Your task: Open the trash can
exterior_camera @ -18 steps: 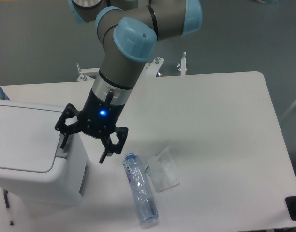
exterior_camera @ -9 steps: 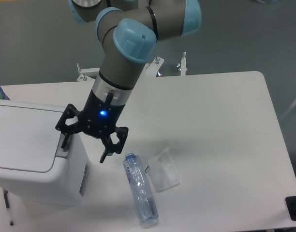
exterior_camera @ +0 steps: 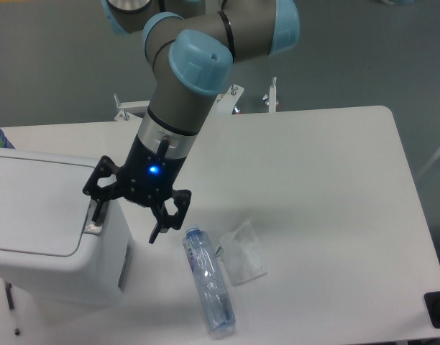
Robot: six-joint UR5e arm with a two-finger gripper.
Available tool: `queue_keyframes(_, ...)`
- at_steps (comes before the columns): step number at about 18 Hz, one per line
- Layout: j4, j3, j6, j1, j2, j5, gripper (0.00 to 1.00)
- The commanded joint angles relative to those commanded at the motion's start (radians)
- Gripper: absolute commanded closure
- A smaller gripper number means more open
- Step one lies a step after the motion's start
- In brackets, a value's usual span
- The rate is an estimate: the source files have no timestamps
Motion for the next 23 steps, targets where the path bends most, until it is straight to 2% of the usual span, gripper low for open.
queue_keyframes(8, -0.003, 0.011, -0.002, 0.006, 0.005, -0.002, 0.0)
queue_keyframes(11, 0.0, 0.028, 0.003, 0.064, 0.011, -0.002, 0.0)
queue_keyframes(16, 0.13, 0.02, 0.024, 0.185, -0.011, 0.0, 0.0)
queue_keyframes(18, 0.149, 0.029, 0.095, 0.233, -0.028, 0.0, 0.0)
queue_keyframes(20, 0.149, 0.026, 0.174, 0.242, -0.044, 0.005, 0.0)
queue_keyframes(21, 0.147, 0.025, 0.216, 0.244, -0.049, 0.04, 0.0)
queue_keyframes(23, 0.14, 0.034, 0.282, 0.252, -0.063, 0.188, 0.0)
